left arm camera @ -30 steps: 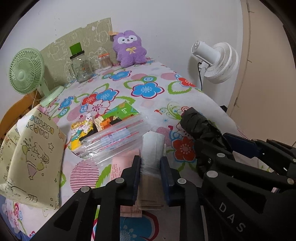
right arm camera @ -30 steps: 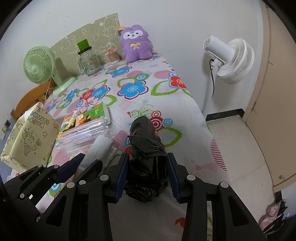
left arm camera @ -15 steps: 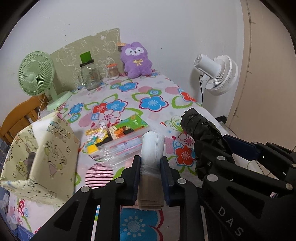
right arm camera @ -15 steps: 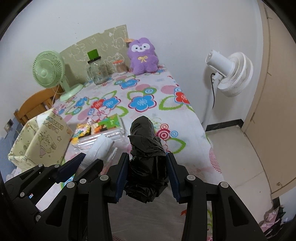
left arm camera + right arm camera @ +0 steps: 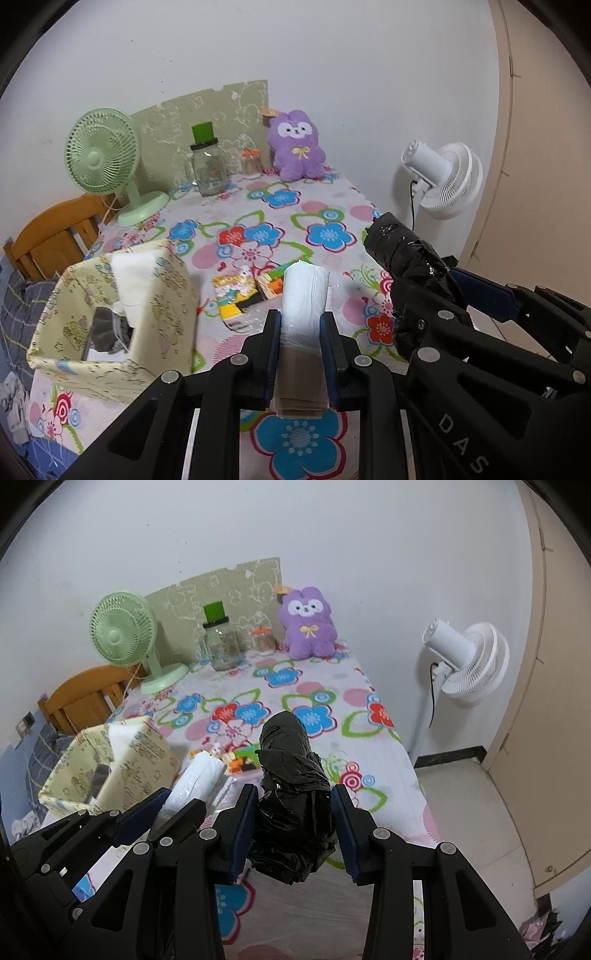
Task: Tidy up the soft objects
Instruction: 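Lift the towel with the left tool while the right tool carries the umbrella toward the box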
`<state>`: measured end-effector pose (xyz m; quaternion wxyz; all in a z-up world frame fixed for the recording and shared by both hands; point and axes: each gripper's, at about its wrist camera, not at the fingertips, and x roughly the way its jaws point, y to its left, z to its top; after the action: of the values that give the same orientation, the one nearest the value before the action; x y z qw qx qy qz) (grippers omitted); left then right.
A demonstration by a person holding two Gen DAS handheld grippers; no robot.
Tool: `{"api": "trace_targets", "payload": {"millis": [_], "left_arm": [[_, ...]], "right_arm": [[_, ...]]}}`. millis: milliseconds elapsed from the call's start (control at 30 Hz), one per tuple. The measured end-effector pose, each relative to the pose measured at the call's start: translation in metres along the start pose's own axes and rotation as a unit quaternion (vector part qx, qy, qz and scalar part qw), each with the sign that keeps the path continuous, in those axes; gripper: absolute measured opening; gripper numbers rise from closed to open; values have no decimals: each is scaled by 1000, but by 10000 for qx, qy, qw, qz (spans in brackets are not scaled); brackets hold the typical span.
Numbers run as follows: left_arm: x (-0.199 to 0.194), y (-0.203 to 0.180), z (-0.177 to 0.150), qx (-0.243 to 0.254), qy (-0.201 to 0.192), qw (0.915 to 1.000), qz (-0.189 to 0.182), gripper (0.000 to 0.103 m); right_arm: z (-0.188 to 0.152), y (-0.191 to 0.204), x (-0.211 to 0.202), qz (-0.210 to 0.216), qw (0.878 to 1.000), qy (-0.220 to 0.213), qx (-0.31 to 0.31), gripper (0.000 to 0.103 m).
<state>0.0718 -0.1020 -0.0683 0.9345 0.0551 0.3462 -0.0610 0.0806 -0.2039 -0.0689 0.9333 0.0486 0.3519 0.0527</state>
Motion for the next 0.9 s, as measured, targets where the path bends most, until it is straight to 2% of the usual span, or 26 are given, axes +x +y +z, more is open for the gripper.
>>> {"api": "trace_targets", "payload": {"millis": [467, 900], "left_arm": [[-39, 28, 14, -165, -221, 9996, -1, 20], [-46, 64, 19, -302, -318, 9989, 137, 22]], "right_arm": [[19, 35, -36, 34, 9993, -345, -159, 45], [31, 70, -38, 151, 9980, -505, -356, 45]]}}
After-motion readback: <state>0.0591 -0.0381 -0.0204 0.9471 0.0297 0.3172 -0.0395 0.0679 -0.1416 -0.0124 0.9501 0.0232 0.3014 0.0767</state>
